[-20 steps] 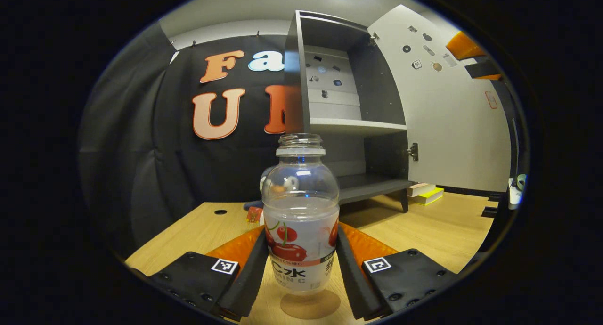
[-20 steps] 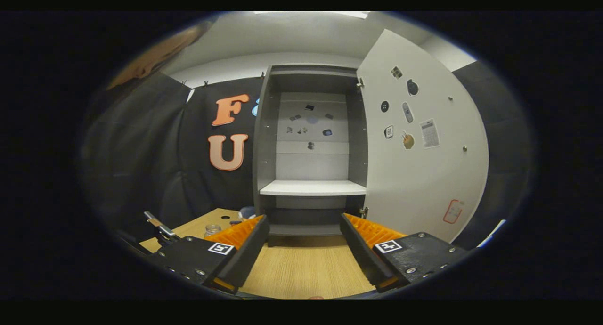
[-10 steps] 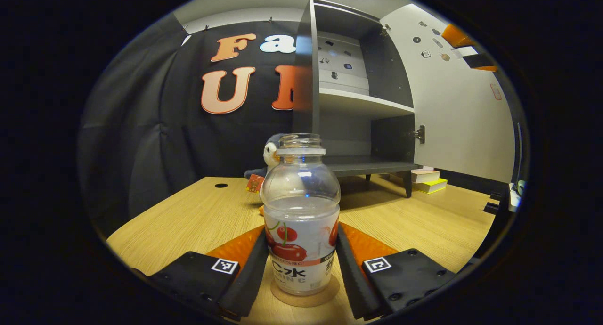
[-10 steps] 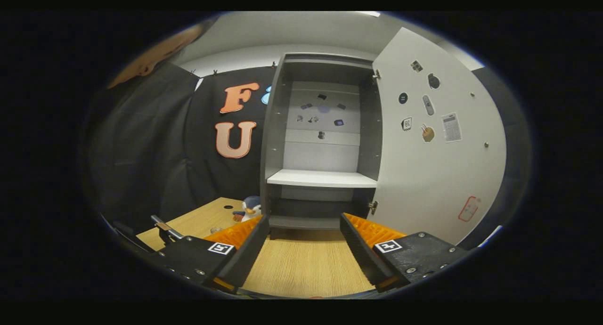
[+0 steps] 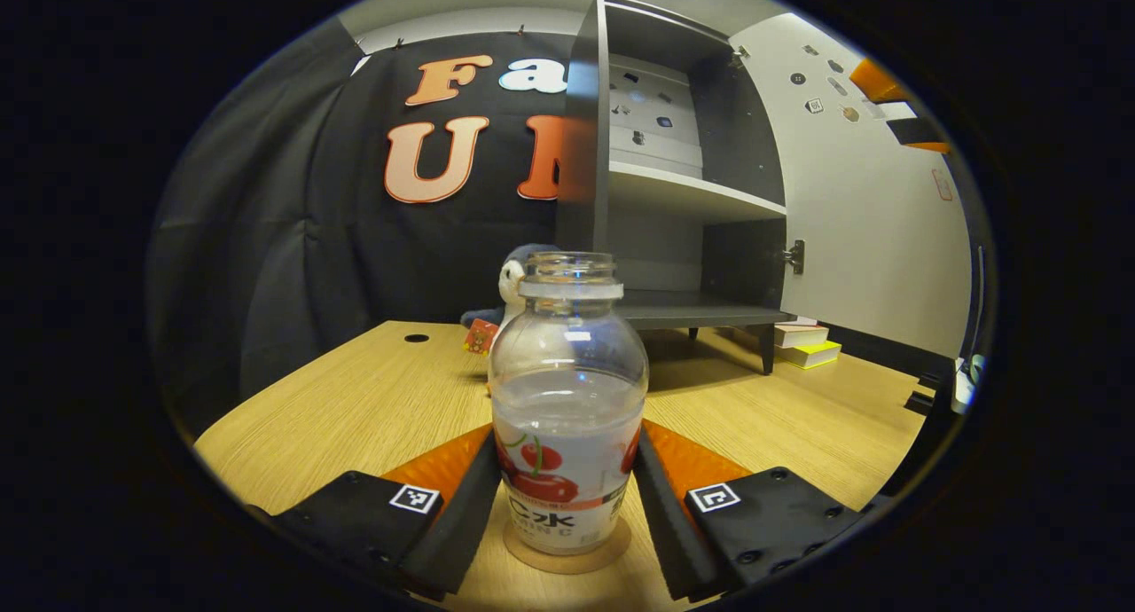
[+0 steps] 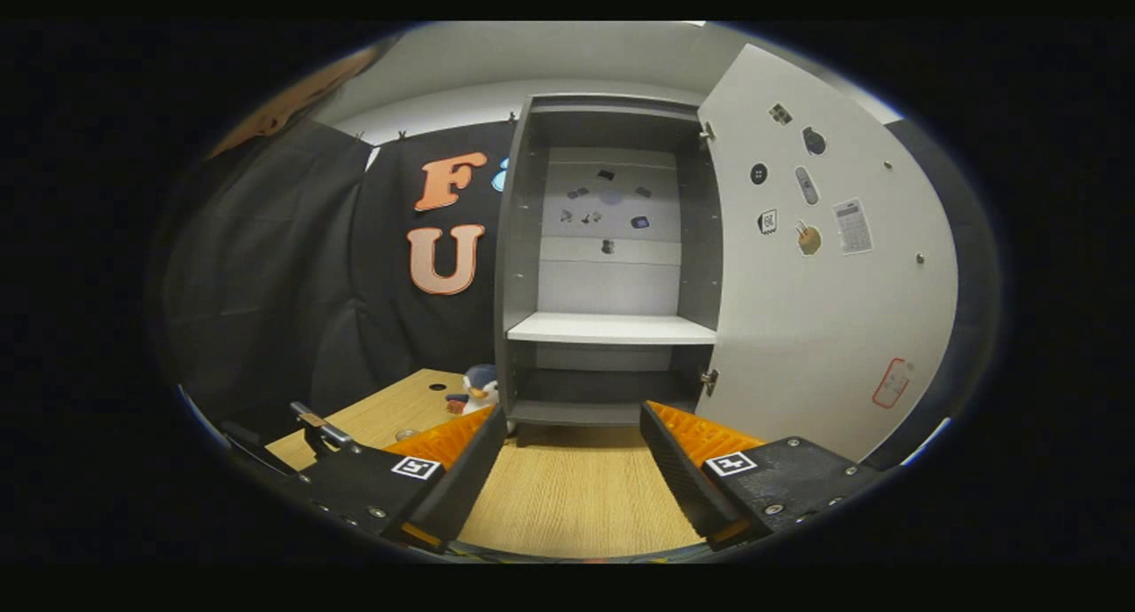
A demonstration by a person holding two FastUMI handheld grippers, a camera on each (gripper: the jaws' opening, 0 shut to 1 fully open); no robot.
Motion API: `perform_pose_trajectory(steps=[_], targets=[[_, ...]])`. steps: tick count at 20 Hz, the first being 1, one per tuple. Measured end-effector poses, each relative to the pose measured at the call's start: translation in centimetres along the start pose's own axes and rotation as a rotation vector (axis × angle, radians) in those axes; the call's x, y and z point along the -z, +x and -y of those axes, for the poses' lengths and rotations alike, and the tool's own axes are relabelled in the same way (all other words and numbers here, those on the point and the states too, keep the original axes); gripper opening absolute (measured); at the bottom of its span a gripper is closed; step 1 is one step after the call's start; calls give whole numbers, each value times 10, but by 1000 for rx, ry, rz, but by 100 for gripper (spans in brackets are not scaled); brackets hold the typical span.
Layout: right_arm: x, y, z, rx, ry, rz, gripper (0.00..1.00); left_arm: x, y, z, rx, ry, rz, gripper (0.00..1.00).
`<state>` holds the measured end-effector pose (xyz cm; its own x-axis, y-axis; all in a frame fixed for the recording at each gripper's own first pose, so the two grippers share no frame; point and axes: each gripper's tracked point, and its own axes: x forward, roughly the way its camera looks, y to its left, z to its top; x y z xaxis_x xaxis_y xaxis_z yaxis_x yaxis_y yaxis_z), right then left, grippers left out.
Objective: Open the cabinet door with the right hand, grasp the bottle in the cabinet with the left hand and place it on the coaster, then close the cabinet door with the right hand.
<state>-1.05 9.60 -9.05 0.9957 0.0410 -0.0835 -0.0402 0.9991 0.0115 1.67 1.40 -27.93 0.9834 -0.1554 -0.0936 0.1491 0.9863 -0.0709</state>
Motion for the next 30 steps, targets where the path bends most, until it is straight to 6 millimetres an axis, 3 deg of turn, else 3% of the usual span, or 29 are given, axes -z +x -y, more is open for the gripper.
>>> perform_pose_trajectory(steps=[7,11,17,25,30], targets=[[-6,-11,-5,-19,16,2,93,-23,7,-5,-19,16,18,94],[-25,-20,3,-8,21,39,93,-64,14,-7,-29,9,65,94],[-56,-41,34,29,12,88,93,-132,14,9,-17,62,137,94],[-82,-76,103,92,4,109,93,-209,-27,67,21,108,137,94],[-89,-94,135,113,18,117,93,-240,-52,113,50,101,134,94]])
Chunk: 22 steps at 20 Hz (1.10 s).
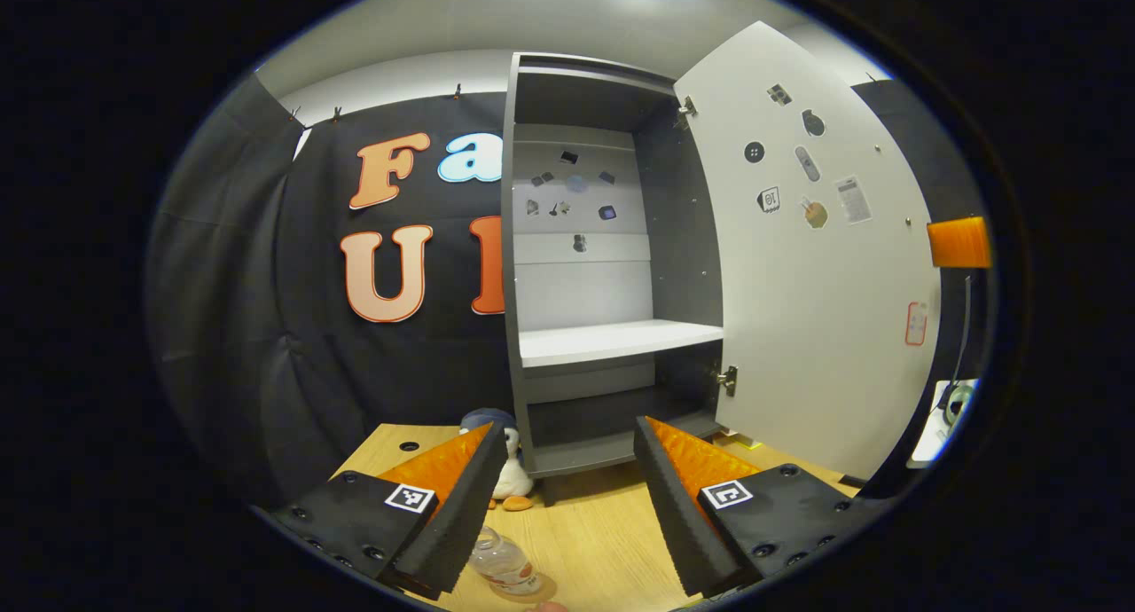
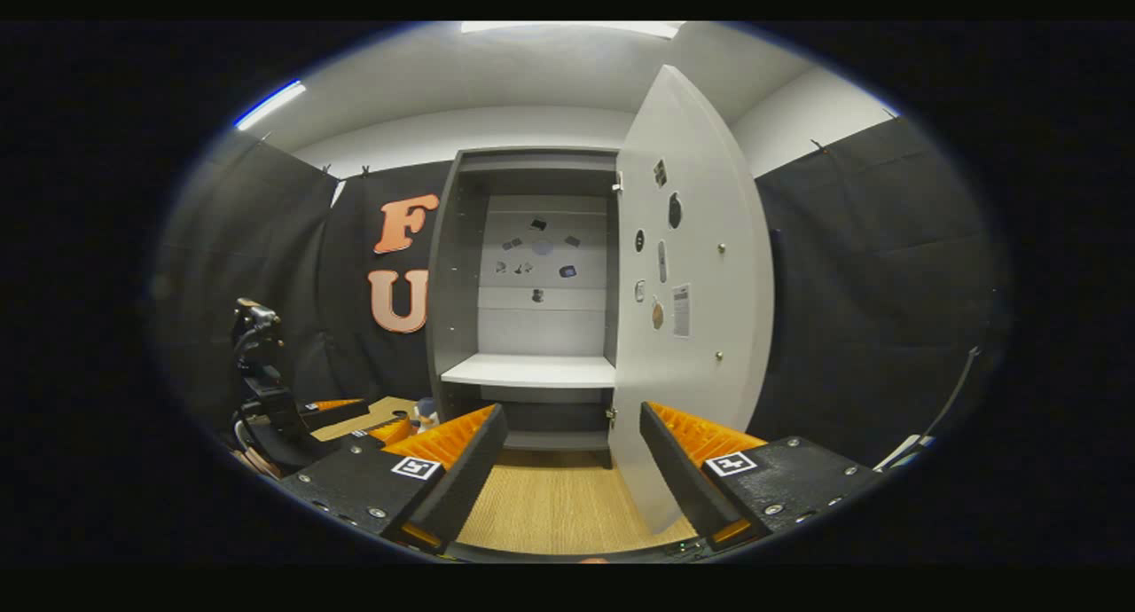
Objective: Open the cabinet door with the right hand, grasp the bottle in the cabinet with the left hand and place it on the coaster, then close the cabinet door with the right hand.
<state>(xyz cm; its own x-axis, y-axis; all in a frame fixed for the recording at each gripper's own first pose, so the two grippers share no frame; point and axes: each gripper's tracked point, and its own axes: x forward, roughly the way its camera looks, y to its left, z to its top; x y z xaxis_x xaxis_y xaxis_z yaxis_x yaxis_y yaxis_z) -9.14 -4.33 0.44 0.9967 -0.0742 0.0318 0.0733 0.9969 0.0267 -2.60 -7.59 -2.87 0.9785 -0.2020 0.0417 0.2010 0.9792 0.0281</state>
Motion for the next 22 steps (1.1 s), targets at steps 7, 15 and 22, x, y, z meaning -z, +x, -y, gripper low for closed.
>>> perform_pose_trajectory(steps=[7,15,22], targets=[[-17,-13,87,156,-48,17,93,-36,-11,15,-36,-33,12,94],[-37,-1,166,253,-97,39,93,-57,-25,8,-103,-58,25,94],[-37,13,145,149,-9,18,89,-59,-38,-13,-151,-74,20,94]])
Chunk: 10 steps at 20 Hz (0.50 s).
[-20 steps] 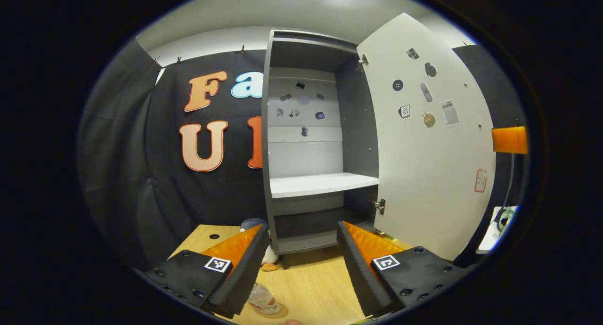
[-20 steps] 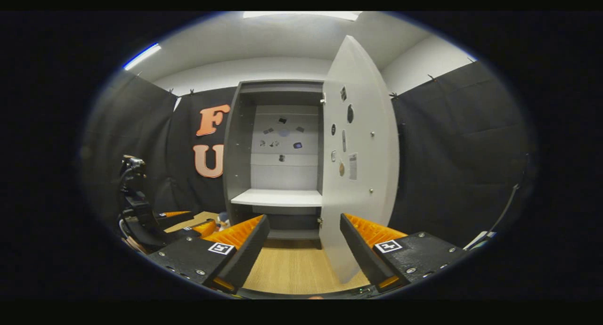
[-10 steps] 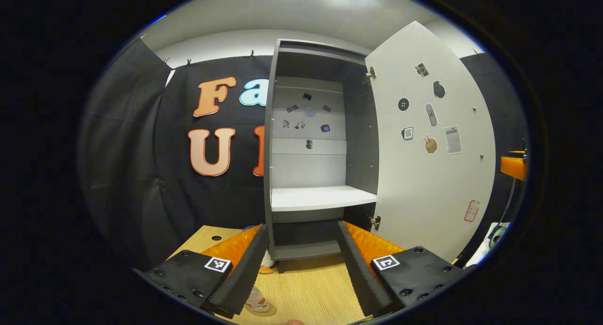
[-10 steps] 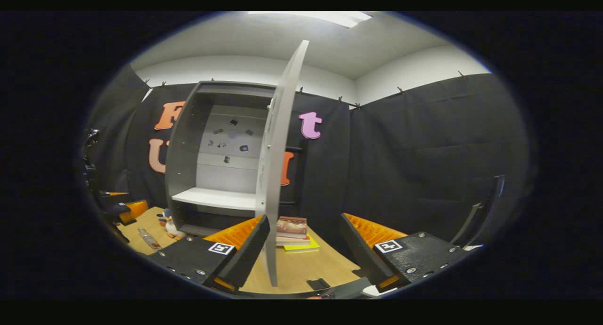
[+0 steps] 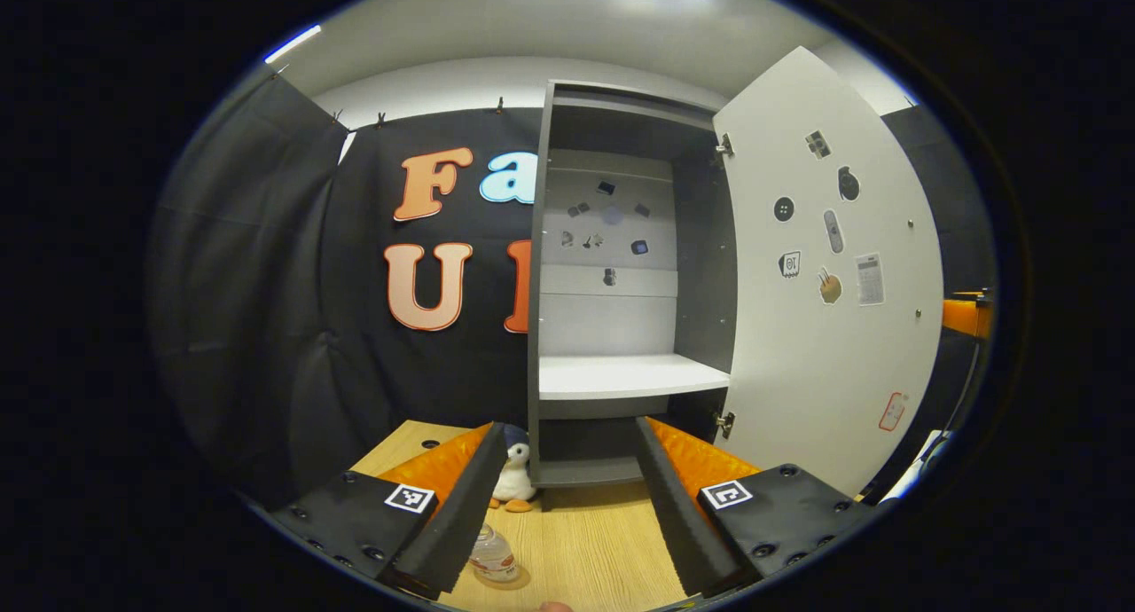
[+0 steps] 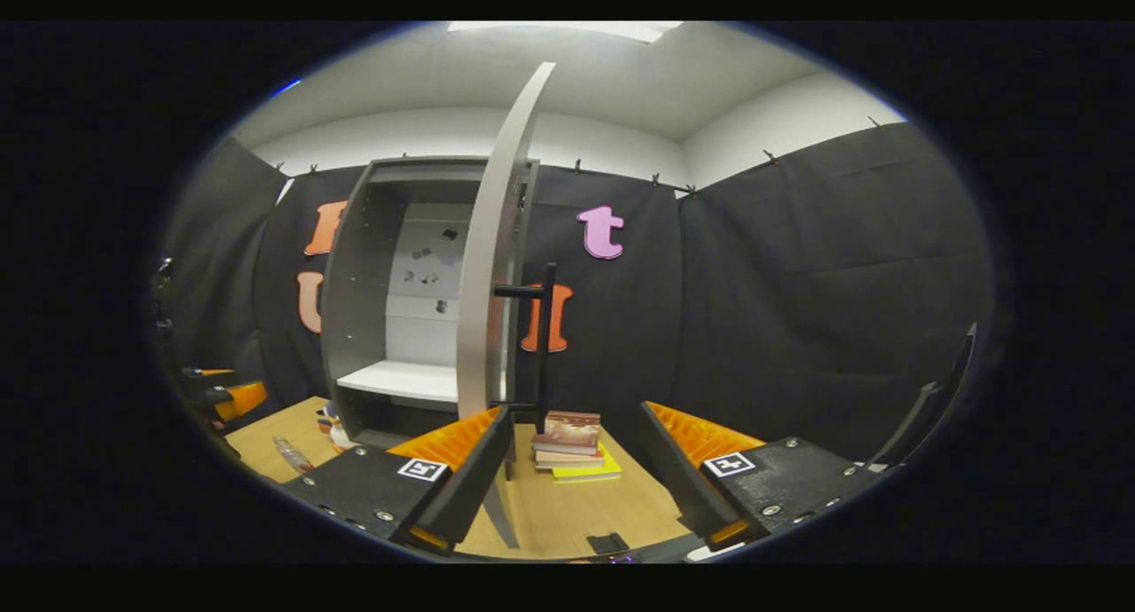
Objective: Open the cabinet door with the right hand, grasp the bottle in the cabinet with the left hand and place it on the coaster, then close the cabinet door with the right hand.
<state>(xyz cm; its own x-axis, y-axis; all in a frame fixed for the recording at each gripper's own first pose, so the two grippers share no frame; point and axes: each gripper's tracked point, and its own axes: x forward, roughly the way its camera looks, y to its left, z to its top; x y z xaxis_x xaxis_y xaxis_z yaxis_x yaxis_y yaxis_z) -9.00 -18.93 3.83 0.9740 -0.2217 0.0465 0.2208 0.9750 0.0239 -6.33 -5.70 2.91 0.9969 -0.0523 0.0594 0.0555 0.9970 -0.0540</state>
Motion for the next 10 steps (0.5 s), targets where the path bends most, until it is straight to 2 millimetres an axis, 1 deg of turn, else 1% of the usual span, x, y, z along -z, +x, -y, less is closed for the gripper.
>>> perform_pose_trajectory(steps=[2,4,8,10], targets=[[3,-3,-16,-35,49,-14,89,-2,3,-9,-6,-18,-1,94],[5,-5,-39,-82,74,-20,88,-4,4,-18,-7,-35,1,94],[5,-2,-104,-198,77,-29,88,3,14,-37,-10,-37,-8,94],[4,7,-137,-243,85,-23,89,6,20,-49,-8,-46,-10,94]])
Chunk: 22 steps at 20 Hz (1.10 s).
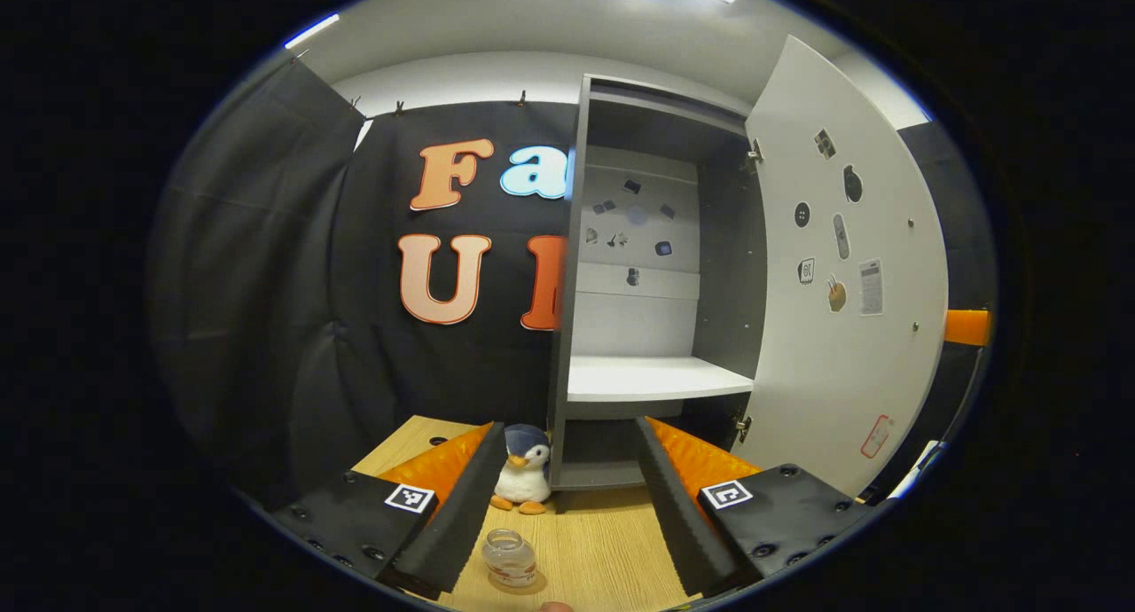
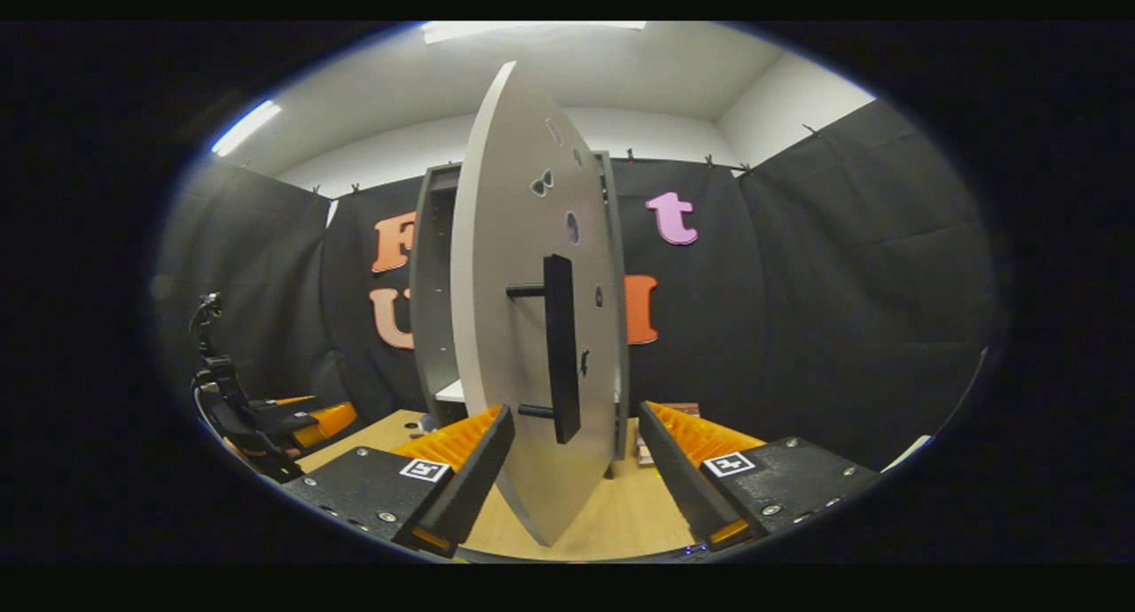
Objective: Open the cabinet door with the right hand, grasp the bottle in the cabinet with the left hand and place it on the coaster, then close the cabinet door with the right hand.
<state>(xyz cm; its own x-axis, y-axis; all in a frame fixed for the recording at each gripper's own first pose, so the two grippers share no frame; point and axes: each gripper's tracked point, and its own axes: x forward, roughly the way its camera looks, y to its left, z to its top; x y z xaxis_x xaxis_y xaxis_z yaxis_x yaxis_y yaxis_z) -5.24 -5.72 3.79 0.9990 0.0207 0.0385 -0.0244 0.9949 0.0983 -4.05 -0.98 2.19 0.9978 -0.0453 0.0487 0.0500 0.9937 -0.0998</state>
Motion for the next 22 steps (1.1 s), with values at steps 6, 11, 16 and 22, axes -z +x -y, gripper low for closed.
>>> perform_pose_trajectory(steps=[6,11,16,22], targets=[[1,50,-55,-7,-51,11,96,7,16,-58,-24,6,-13,94],[9,99,-100,-16,-14,20,96,0,40,-98,-22,13,6,94],[16,129,-122,-23,76,6,96,-6,48,-119,8,7,13,94],[21,158,-137,-46,79,-9,95,-3,46,-132,-3,-11,8,94]])
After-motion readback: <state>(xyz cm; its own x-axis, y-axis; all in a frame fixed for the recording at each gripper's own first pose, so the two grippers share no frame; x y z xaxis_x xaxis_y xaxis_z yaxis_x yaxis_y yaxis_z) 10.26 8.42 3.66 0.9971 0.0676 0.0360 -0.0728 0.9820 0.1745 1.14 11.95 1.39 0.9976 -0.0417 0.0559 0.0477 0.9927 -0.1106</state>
